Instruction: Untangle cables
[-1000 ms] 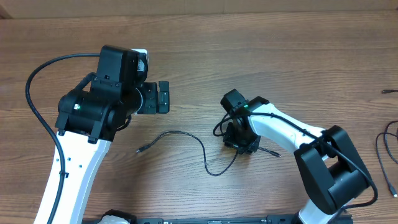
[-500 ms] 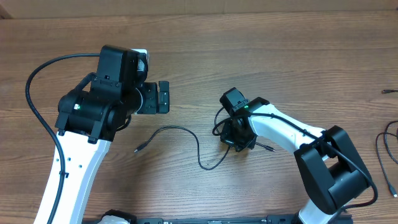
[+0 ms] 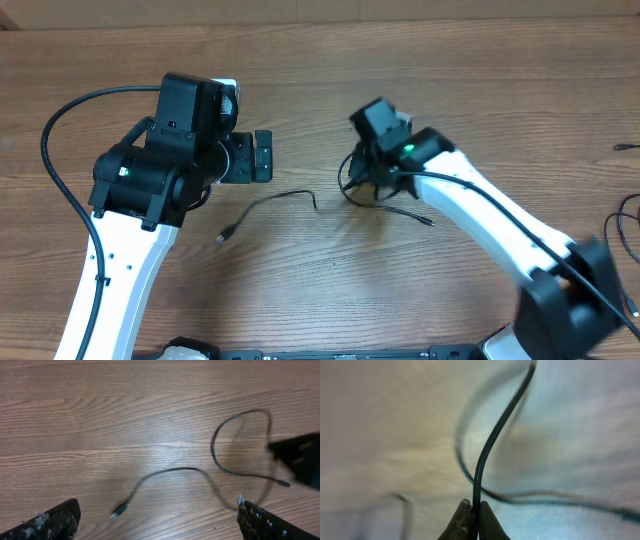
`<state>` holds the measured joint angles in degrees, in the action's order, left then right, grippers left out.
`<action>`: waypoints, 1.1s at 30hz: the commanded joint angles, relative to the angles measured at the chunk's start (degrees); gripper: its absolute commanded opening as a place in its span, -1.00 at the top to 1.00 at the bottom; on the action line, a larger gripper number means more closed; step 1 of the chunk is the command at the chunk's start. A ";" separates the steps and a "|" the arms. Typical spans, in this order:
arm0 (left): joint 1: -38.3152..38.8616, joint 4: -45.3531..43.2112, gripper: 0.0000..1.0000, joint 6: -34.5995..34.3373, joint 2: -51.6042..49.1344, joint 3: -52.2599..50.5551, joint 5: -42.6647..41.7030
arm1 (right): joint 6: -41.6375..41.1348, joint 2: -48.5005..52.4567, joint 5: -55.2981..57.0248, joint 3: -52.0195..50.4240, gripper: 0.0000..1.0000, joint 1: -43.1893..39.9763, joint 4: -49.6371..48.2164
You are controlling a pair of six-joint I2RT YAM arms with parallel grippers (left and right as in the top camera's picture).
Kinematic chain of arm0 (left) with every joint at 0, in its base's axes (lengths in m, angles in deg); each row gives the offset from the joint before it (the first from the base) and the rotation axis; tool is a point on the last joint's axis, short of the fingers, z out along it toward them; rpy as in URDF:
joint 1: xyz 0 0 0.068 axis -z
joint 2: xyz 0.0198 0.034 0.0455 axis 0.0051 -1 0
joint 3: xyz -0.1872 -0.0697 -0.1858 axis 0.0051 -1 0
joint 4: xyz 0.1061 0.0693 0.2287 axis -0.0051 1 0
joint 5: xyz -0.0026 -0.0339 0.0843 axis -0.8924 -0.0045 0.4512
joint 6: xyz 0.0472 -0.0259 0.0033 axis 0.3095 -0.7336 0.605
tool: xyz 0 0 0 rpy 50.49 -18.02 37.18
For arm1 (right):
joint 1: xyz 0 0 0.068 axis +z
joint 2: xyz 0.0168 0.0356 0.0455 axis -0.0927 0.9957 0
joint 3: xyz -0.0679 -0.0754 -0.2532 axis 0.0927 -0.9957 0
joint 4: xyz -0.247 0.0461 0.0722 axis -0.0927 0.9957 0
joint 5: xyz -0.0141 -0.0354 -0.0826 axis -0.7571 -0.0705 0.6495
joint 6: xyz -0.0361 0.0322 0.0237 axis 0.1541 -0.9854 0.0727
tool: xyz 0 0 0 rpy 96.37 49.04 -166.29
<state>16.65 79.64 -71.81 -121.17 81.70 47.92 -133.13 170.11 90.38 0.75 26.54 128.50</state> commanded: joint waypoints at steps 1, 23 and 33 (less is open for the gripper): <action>-0.22 -0.07 -0.99 1.14 -0.39 1.14 -0.61 | 1.62 -5.46 9.99 6.14 0.93 -0.11 -0.31; -0.22 -0.07 -1.00 1.14 -0.39 1.14 -0.59 | 3.04 -6.21 10.88 17.14 -0.93 -5.62 17.90; -0.22 -0.07 -1.00 1.14 -0.42 1.14 -0.59 | 3.30 -1.18 10.43 8.09 -1.00 -5.62 16.90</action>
<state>16.65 79.66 -71.81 -121.17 81.70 47.92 -130.12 167.07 101.20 11.85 20.96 146.96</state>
